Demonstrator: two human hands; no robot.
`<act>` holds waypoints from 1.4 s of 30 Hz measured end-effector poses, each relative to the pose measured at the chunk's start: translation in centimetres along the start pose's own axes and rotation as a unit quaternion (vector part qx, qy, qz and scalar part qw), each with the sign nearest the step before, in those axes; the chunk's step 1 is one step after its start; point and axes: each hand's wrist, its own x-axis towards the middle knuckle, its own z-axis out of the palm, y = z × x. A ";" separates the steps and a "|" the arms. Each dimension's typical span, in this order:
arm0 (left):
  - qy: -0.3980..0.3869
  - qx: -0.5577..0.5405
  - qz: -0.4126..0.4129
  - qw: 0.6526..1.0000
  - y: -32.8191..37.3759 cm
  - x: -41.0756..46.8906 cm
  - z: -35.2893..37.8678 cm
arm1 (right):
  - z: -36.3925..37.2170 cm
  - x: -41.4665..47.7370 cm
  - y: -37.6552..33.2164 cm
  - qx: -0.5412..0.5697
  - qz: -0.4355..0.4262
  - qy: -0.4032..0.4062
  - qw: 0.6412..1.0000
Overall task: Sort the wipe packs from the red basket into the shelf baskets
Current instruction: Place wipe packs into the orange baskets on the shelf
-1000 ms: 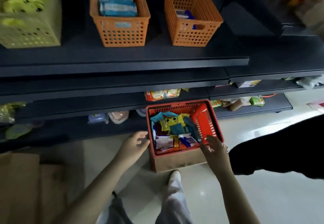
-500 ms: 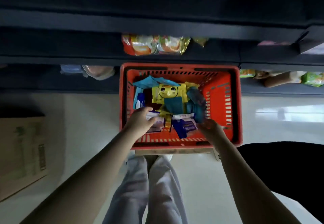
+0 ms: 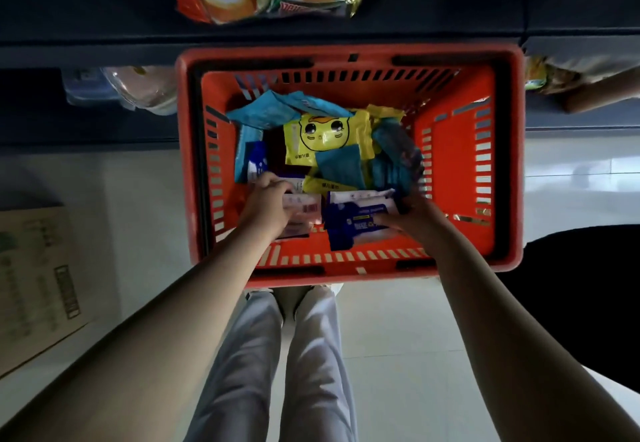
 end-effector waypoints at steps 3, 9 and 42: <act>0.020 0.004 -0.006 1.000 0.0 -0.1 -0.4 | -0.4 -1.1 -0.6 0.060 -0.030 -0.008 0.998; 0.047 -0.053 -0.008 0.997 2.0 -2.7 -3.8 | -1.9 -5.6 -2.4 0.213 -0.099 0.077 0.969; 0.111 -0.591 0.013 0.799 5.1 -30.2 -50.6 | 3.1 -43.5 -37.4 0.474 -0.313 0.043 0.822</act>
